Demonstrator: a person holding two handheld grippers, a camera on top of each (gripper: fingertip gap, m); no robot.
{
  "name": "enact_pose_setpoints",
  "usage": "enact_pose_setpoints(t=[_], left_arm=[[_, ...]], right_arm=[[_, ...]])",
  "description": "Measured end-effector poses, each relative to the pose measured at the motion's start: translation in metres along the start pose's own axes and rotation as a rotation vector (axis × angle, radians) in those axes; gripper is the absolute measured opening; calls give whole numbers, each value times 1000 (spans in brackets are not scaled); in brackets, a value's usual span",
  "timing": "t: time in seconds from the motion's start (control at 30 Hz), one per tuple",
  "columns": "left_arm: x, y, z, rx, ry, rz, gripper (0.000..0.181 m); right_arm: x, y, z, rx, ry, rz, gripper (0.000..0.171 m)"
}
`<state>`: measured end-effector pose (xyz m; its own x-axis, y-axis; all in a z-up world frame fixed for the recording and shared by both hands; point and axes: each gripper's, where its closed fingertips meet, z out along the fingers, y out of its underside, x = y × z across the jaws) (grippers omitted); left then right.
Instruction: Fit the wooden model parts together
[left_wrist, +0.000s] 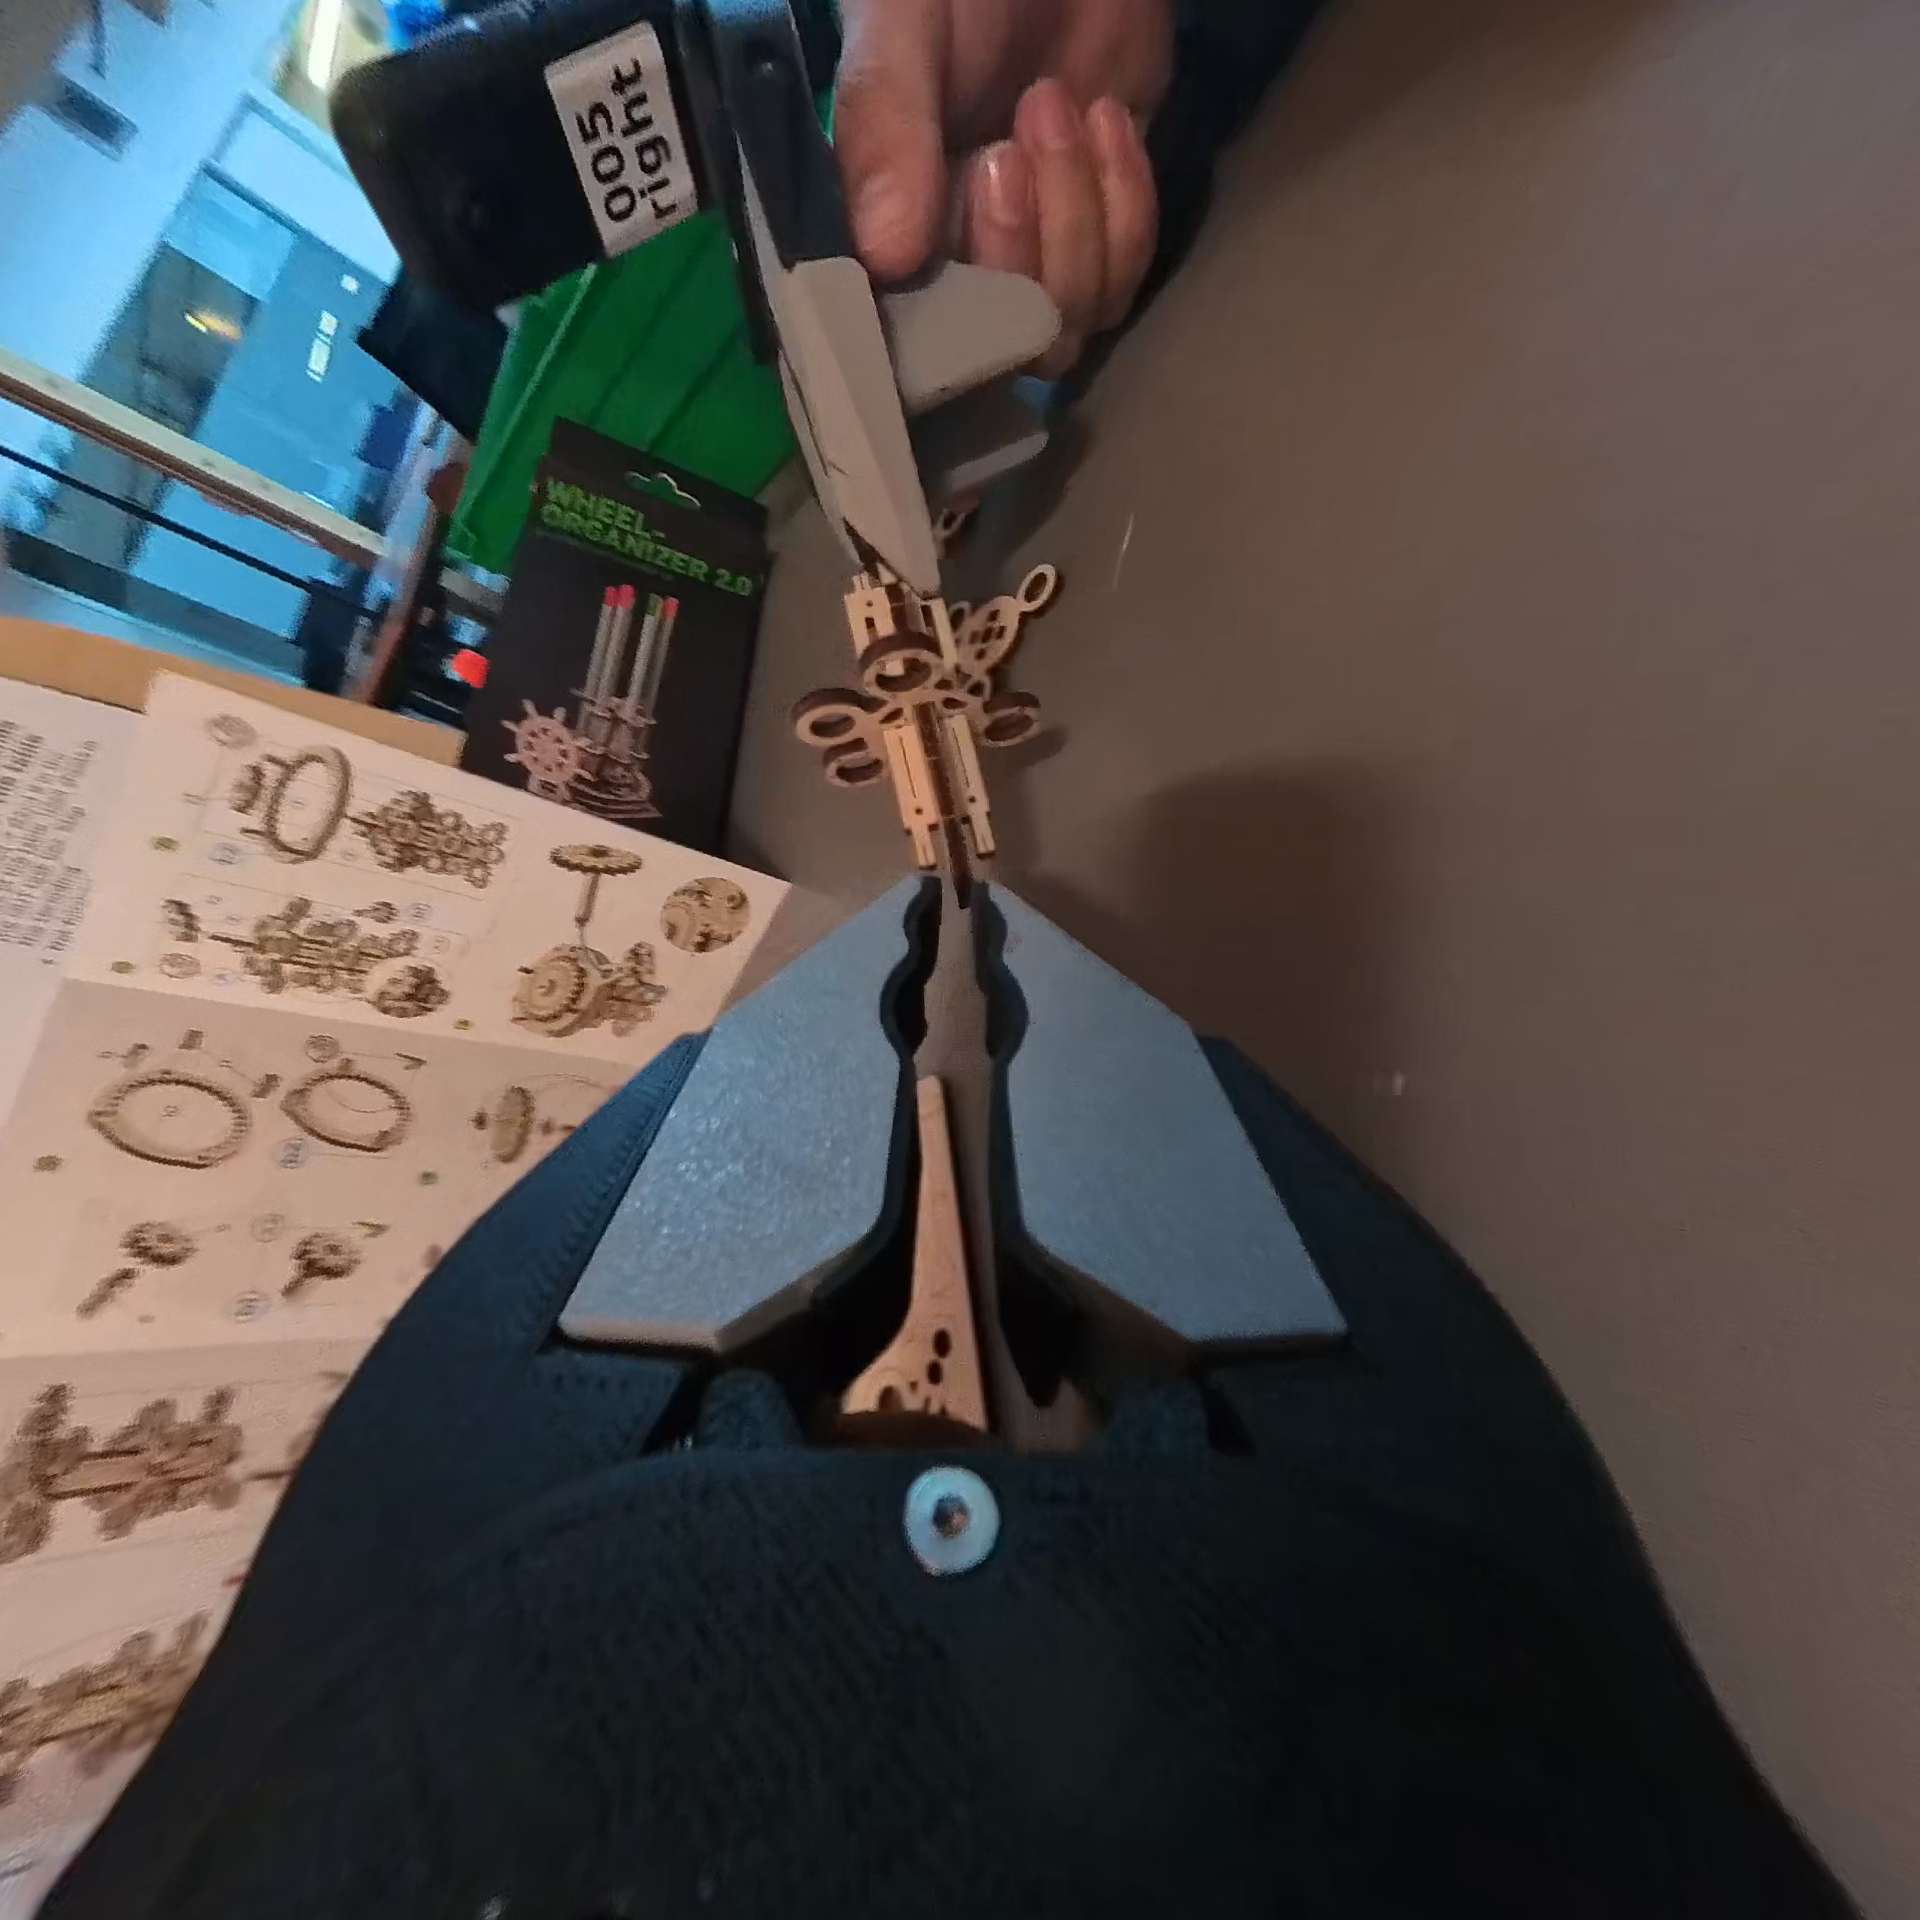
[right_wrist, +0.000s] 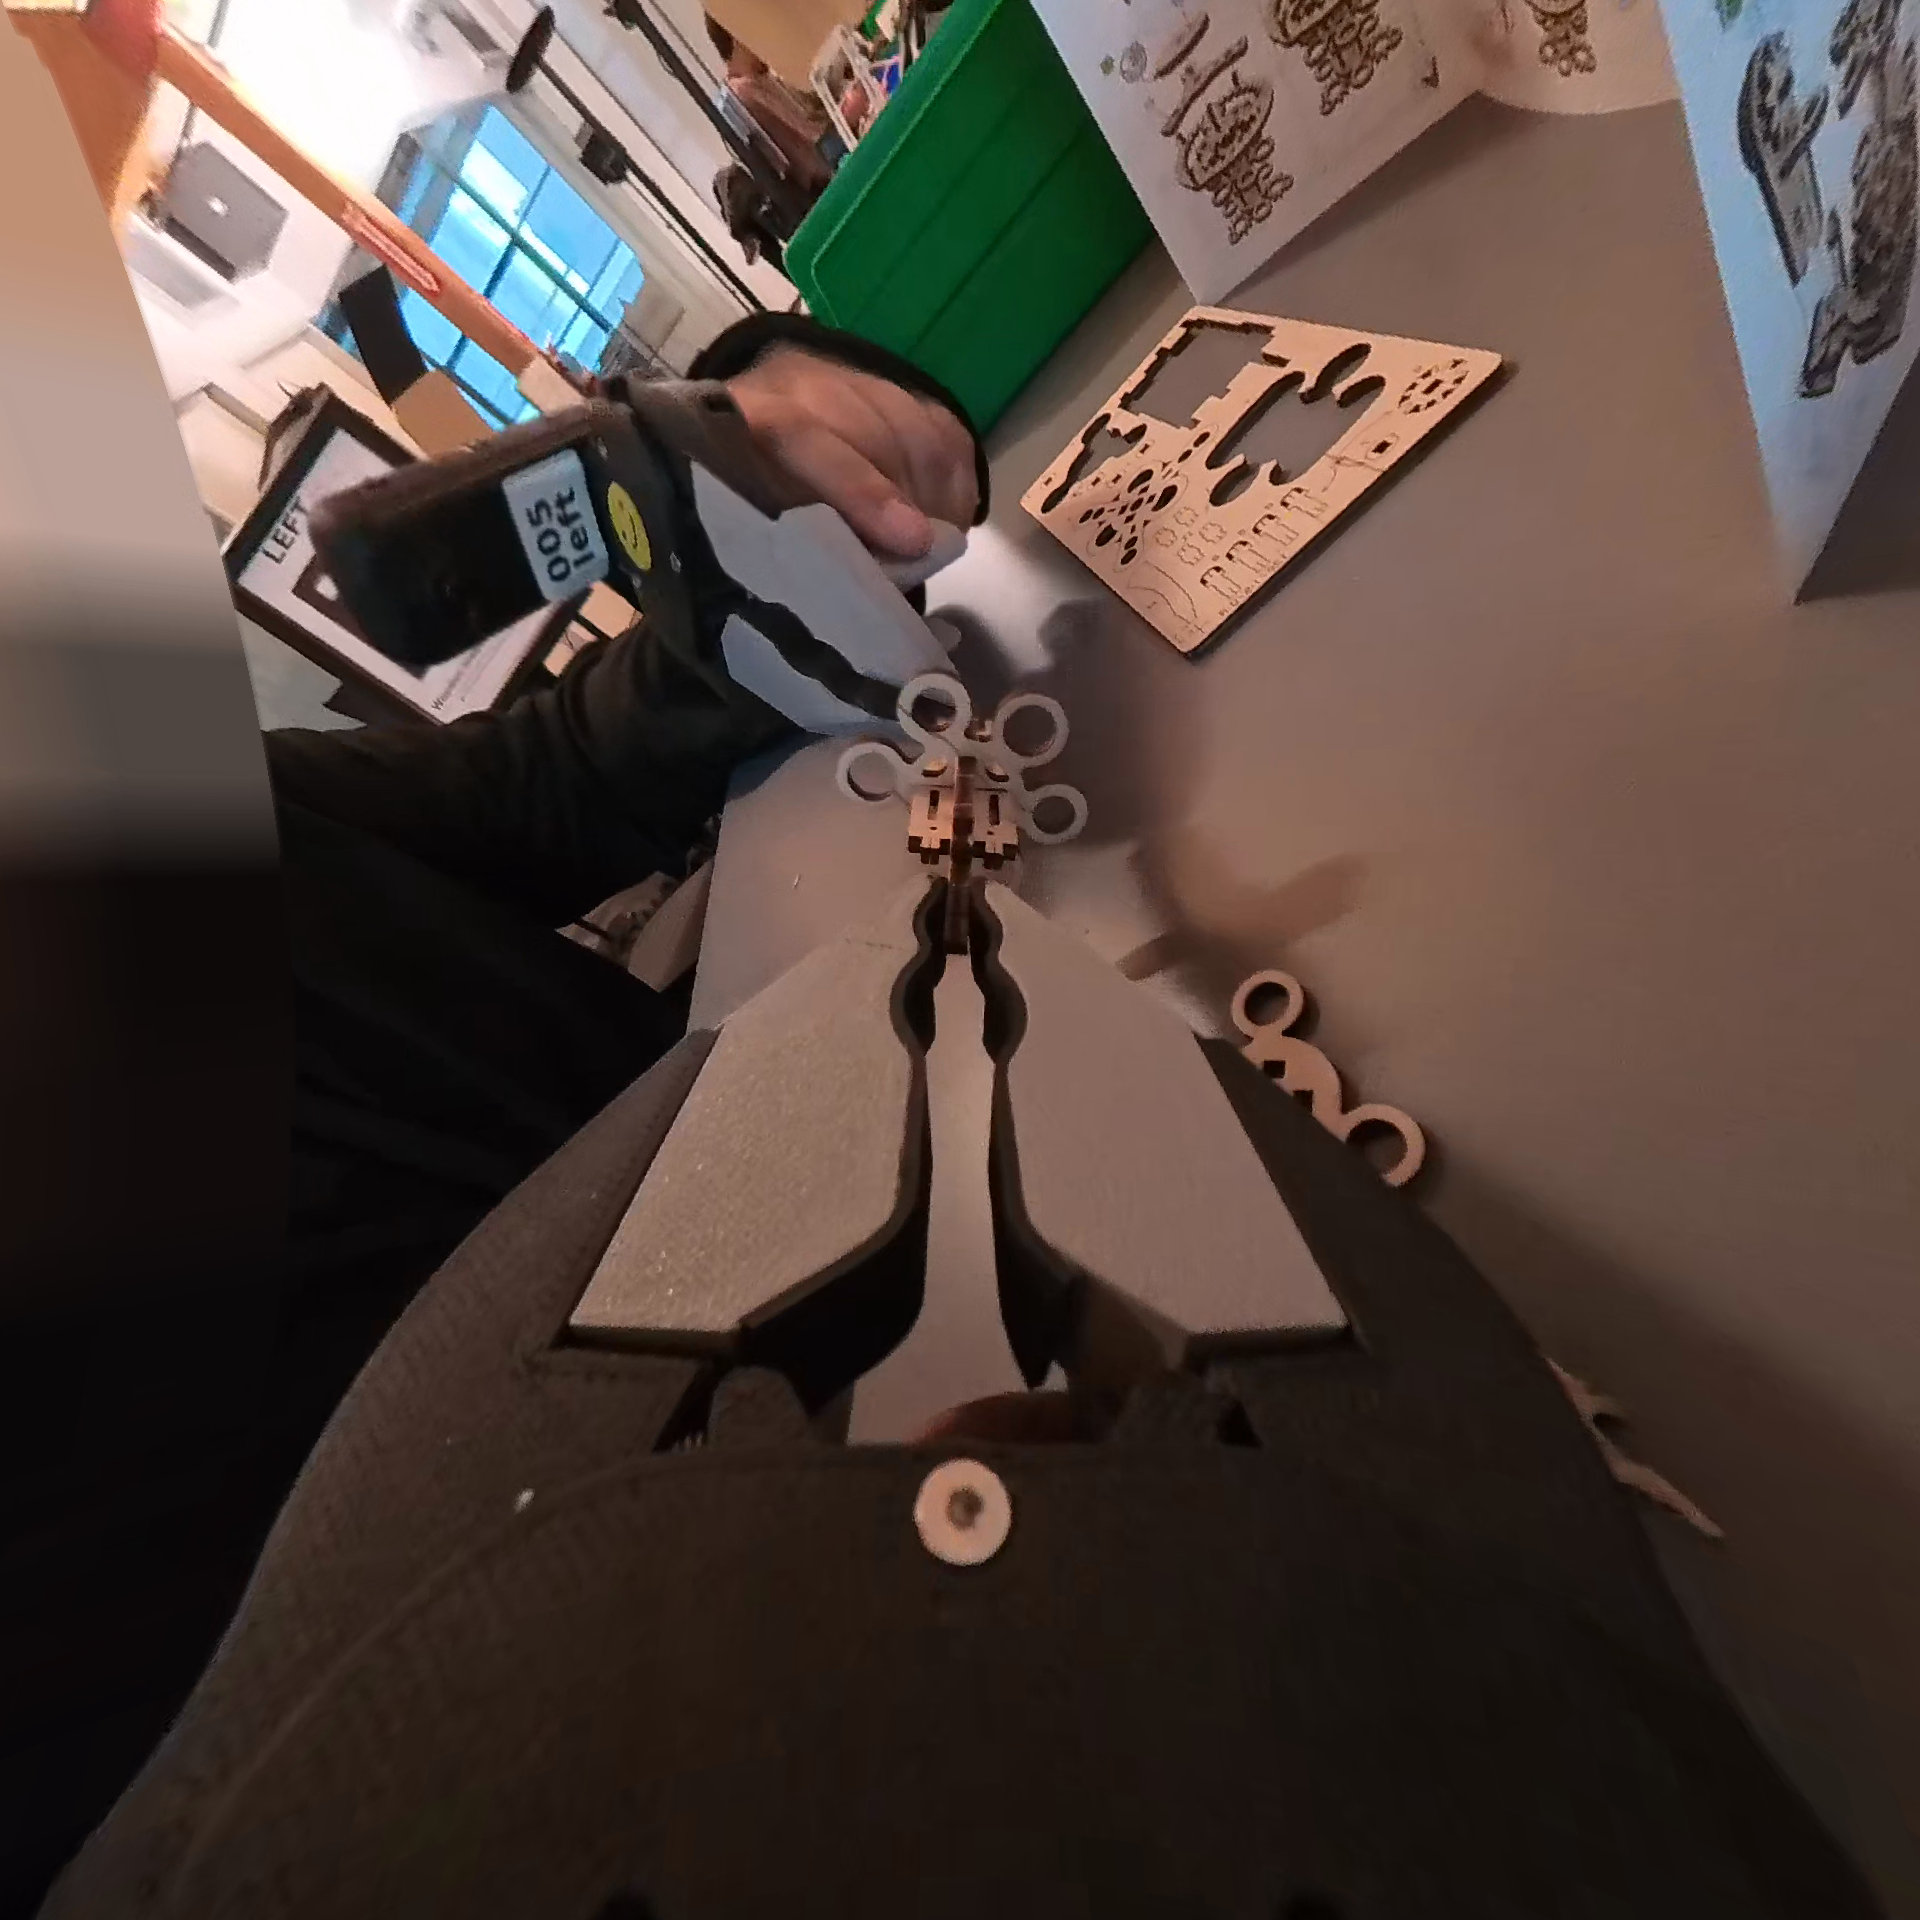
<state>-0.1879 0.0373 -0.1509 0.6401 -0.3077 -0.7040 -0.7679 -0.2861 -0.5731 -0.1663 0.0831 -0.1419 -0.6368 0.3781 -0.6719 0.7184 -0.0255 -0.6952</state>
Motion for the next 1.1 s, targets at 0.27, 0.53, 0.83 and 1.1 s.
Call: enact_pose_setpoints(t=[0.27,0.53,0.83,1.1], left_arm=[[0,6,2,-18,21,-62,7],[2,5,5,-27,13,-27,4],[2,0,5,-12,18,-60,4],[-5,6,11,-71,-30,-55,2]], right_arm=[[4,2,1,-9,25,24,0],[7,-1,0,10,51,27,0],[7,-3,0,25,49,31,0],[8,-4,3,29,71,12,0]])
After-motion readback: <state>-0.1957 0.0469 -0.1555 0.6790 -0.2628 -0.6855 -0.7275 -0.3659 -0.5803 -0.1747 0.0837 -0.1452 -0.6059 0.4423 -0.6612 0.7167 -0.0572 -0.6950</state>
